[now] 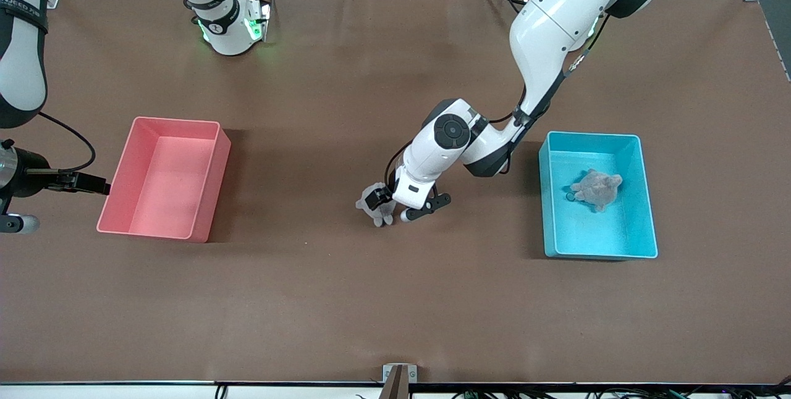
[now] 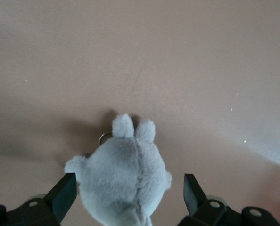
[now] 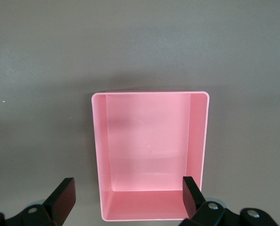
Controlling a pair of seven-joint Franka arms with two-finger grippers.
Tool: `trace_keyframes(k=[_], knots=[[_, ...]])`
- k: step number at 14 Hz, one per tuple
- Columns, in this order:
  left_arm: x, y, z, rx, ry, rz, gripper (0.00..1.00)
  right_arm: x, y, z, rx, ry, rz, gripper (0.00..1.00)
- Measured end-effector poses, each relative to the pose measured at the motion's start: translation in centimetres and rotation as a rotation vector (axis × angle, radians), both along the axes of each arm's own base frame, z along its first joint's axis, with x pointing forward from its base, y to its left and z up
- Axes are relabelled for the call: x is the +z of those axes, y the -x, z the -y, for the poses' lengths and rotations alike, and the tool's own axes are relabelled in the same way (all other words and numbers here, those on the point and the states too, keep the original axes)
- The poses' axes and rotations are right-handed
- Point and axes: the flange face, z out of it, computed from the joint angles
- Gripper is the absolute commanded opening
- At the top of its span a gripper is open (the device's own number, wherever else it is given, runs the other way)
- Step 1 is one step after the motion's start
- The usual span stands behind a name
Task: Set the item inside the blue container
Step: 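Grasp the second plush with the left gripper while the right gripper retreats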
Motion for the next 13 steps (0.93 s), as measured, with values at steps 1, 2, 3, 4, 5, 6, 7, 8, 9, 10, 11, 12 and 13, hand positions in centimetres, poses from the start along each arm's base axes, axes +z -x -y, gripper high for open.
trace_keyframes(k=[1, 2, 3, 4, 5, 6, 7, 8, 9, 10, 11, 12, 13], knots=[[-0.5, 0.3, 0.3, -0.004, -0.001, -0.005, 1.00, 0.3, -0.1, -0.1, 0.001, -0.004, 0.006, 1.00], [-1.0, 0.6, 0.7, -0.011, -0.002, -0.010, 1.00, 0.4, -0.1, -0.3, 0.003, -0.009, 0.010, 1.00], [-1.4, 1.2, 1.3, -0.021, -0.004, -0.015, 1.00, 0.5, -0.2, -0.6, 0.007, -0.013, 0.012, 1.00], [-1.8, 1.7, 1.7, -0.029, -0.009, -0.017, 1.00, 0.4, -0.2, -0.8, 0.010, -0.014, 0.011, 1.00], [-2.0, 1.9, 1.9, -0.033, -0.013, -0.018, 1.00, 0.4, -0.1, -0.9, 0.011, -0.016, 0.007, 1.00], [-2.3, 2.1, 2.0, -0.036, -0.017, -0.019, 1.00, 0.3, 0.0, -0.9, 0.012, -0.017, -0.003, 1.00], [-2.7, 2.2, 2.0, -0.037, -0.025, -0.020, 1.00, 0.2, 0.2, -1.1, 0.014, -0.020, -0.020, 1.00], [-3.4, 2.2, 1.8, -0.037, -0.040, -0.018, 1.00, 0.1, 0.4, -1.2, 0.016, -0.022, -0.036, 1.00], [-4.0, 2.1, 1.6, -0.037, -0.055, -0.013, 1.00, 0.0, 0.5, -1.4, 0.018, -0.024, -0.049, 1.00], [-4.5, 2.0, 1.5, -0.035, -0.066, -0.005, 1.00, 0.1, 0.6, -1.5, 0.019, -0.025, -0.055, 1.00], [-4.6, 2.0, 1.5, -0.034, -0.070, 0.000, 0.96, 0.2, 0.7, -1.7, 0.022, -0.025, -0.058, 1.00], [-4.6, 2.1, 1.6, -0.033, -0.071, 0.001, 0.85, 0.5, 1.0, -2.0, 0.026, -0.025, -0.059, 1.00], [-4.5, 2.1, 1.7, -0.032, -0.071, 0.002, 0.69, 0.8, 1.3, -2.3, 0.032, -0.026, -0.058, 1.00]])
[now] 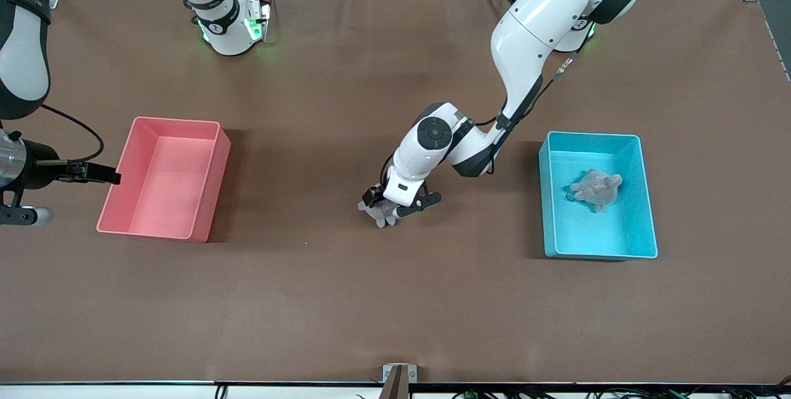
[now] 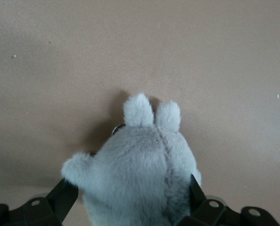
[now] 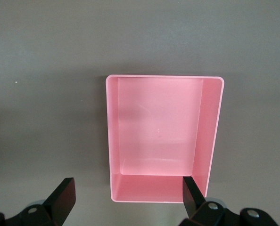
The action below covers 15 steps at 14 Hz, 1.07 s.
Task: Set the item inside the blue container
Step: 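Grasp the second plush with the left gripper while the right gripper retreats, then carry the second plush into the blue box and open the left gripper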
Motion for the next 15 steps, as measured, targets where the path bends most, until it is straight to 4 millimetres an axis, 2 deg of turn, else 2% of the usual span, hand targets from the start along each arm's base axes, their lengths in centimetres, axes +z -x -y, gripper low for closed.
trace_keyframes(k=[2, 5, 8, 11, 13, 15], knots=[[0.1, 0.0, 0.1, 0.014, 0.002, -0.004, 0.42, 0.7, 0.8, -1.1, 0.017, -0.001, 0.004, 1.00], [0.4, -0.2, 0.2, 0.025, 0.008, -0.001, 0.18, 1.6, 1.7, -1.7, 0.026, -0.001, 0.012, 1.00], [1.1, -0.9, 0.1, 0.033, 0.015, 0.012, 0.15, 2.4, 2.0, -1.4, 0.020, 0.000, 0.025, 1.00], [2.5, -2.3, -1.1, 0.053, 0.011, 0.026, 0.15, 3.8, 3.1, -1.1, 0.015, 0.000, 0.041, 1.00], [4.9, -3.8, -2.6, 0.072, -0.006, 0.023, 0.15, 4.8, 4.4, -1.1, 0.014, -0.001, 0.053, 1.00], [8.1, -5.2, -5.1, 0.085, -0.029, 0.030, 0.15, 5.7, 5.6, -1.1, 0.014, -0.003, 0.062, 1.00]])
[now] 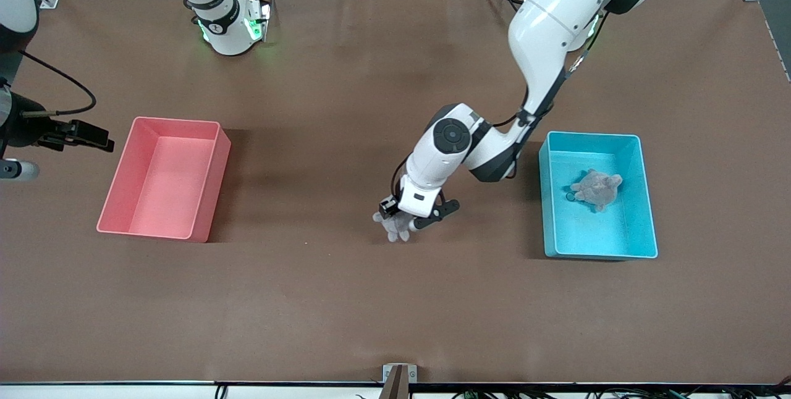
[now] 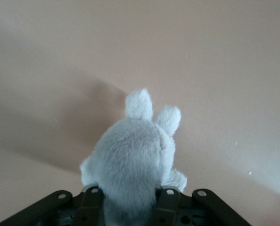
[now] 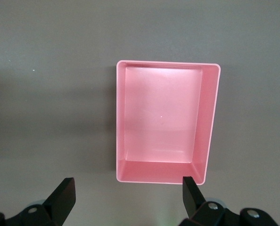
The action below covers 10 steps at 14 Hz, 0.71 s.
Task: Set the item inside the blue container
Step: 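Carry the second plush into the blue box and open the left gripper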
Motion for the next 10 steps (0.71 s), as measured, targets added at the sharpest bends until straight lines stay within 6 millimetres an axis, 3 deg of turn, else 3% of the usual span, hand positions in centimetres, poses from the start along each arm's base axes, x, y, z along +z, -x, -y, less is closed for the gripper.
trace_keyframes(k=[3, 6, 10], knots=[[4.4, -1.0, -6.7, -0.029, -0.076, 0.004, 0.16, 1.2, 1.7, 0.0, 0.000, -0.002, 0.014, 1.00], [7.8, -1.3, -16.4, -0.071, -0.176, -0.017, 0.16, 2.1, 3.1, 0.0, -0.001, -0.004, 0.027, 1.00], [10.2, -0.4, -28.5, -0.138, -0.276, -0.067, 0.16, 3.5, 4.4, 0.0, 0.000, -0.005, 0.050, 1.00]])
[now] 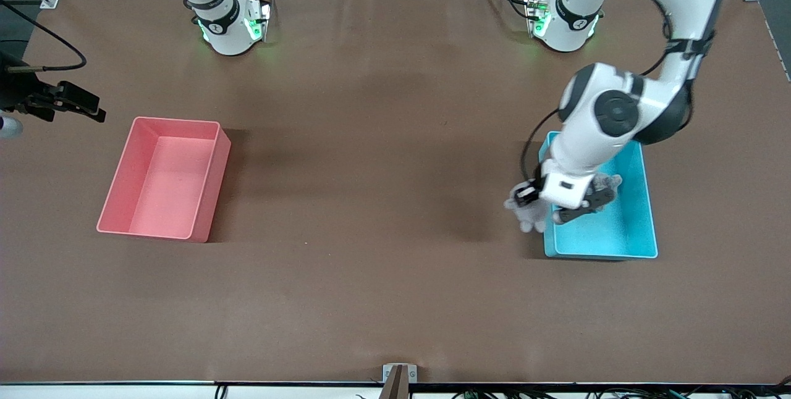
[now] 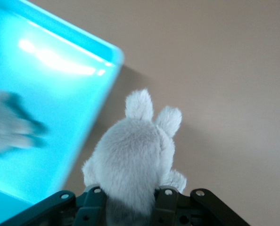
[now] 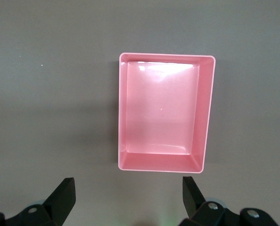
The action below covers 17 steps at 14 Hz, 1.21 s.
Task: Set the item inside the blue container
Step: 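Carry the second plush into the blue box and open the left gripper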
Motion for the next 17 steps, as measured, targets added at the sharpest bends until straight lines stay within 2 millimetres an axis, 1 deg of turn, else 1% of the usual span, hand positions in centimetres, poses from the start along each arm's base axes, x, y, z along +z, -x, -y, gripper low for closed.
trace_keyframes(k=[2, 3, 5, 7, 9, 13, 17], knots=[[0.5, 0.4, -4.8, -0.038, -0.027, -0.026, 0.16, 0.3, 0.3, 0.0, 0.000, 0.000, 0.005, 1.00], [0.5, 0.7, -6.6, -0.057, -0.036, -0.039, 0.16, 0.3, 0.4, 0.0, 0.000, 0.000, 0.004, 1.00], [-0.5, 1.4, -9.5, -0.091, -0.046, -0.070, 0.16, 0.1, 0.4, 0.0, 0.000, -0.001, 0.001, 1.00], [-2.4, 2.3, -11.3, -0.116, -0.049, -0.112, 0.18, 0.3, 0.7, 0.0, 0.000, -0.001, -0.002, 1.00], [-4.4, 3.6, -12.3, -0.139, -0.050, -0.160, 0.18, 0.6, 1.1, 0.0, 0.000, -0.002, -0.005, 1.00], [-7.7, 5.6, -11.9, -0.156, -0.048, -0.235, 0.20, 0.8, 1.6, -0.4, 0.008, -0.003, -0.025, 1.00], [-11.0, 6.4, -11.9, -0.159, -0.036, -0.295, 0.23, 0.9, 1.6, -0.4, 0.008, -0.003, -0.026, 1.00]])
